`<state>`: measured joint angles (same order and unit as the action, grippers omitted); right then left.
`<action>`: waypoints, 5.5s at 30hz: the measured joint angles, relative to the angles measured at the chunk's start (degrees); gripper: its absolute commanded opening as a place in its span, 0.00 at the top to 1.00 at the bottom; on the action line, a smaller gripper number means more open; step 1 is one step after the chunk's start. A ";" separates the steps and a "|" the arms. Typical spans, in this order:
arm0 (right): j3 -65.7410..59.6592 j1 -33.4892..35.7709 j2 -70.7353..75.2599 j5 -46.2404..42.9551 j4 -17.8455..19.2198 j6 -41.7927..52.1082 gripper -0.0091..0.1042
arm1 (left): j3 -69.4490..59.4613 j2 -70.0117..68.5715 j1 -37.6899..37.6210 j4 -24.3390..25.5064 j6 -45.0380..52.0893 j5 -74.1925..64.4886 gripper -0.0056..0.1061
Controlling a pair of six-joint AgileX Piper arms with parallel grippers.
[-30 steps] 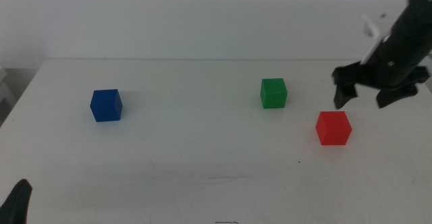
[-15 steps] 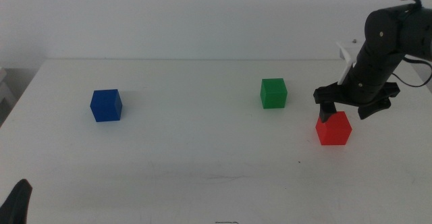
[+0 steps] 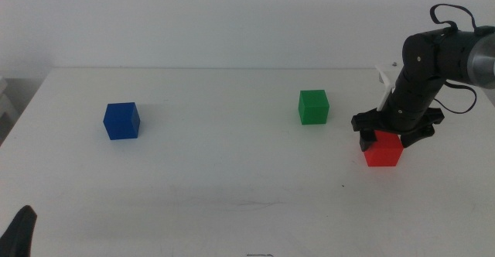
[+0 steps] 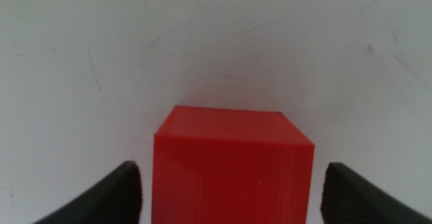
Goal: Stack red cubes first, then green, then blue cubes in a specific spot.
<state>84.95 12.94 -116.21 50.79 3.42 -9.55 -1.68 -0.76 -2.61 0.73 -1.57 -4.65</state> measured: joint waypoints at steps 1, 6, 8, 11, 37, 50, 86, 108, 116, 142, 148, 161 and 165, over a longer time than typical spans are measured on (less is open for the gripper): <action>0.00 0.00 -0.12 -0.26 0.00 0.00 0.52 | 0.00 0.00 0.00 0.00 0.00 0.00 0.14; 0.00 0.07 -0.25 -1.10 0.00 -0.12 0.93 | 0.00 0.00 0.00 0.00 0.00 0.00 0.14; 0.00 0.65 0.22 -0.40 0.41 -0.62 0.93 | 0.00 0.00 0.00 0.00 0.00 0.00 0.14; 0.00 2.70 2.35 1.25 1.33 -3.56 0.93 | 0.00 0.00 0.00 0.00 0.00 0.00 0.14; 14.39 29.37 -3.89 10.40 6.04 -32.87 0.93 | 0.00 0.00 0.00 0.00 0.00 0.00 0.14; 16.65 31.33 -8.32 10.47 5.18 -34.56 0.93 | 0.00 0.00 0.00 0.00 0.00 0.00 0.14; 27.33 23.11 1.55 14.51 12.91 -22.24 0.14 | 0.00 -0.04 0.00 0.00 0.00 0.00 0.14; 29.68 11.61 -12.27 2.56 9.47 -11.34 0.14 | 0.00 -0.04 0.00 0.00 0.00 0.00 0.14; 29.73 11.19 -14.99 -0.77 9.47 -11.34 0.14 | 0.00 -0.04 0.00 0.00 0.00 0.00 0.14; 27.86 11.16 -16.05 -1.92 8.39 -15.90 0.93 | 0.00 -0.04 0.00 0.00 0.00 0.00 0.14; 14.11 14.67 -3.00 -5.90 13.20 -24.80 0.93 | 0.00 -0.04 0.00 0.00 0.00 0.00 0.14; 5.83 30.56 8.56 0.99 21.90 -41.63 0.93 | 0.00 -0.04 0.00 0.00 0.00 0.00 0.14; 5.83 34.14 8.56 1.23 21.90 -46.25 0.93 | 0.00 -0.04 0.00 0.00 0.00 0.00 0.14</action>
<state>90.77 47.07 -107.65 52.03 25.32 -55.81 -1.68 -0.80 -2.61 0.73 -1.57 -4.65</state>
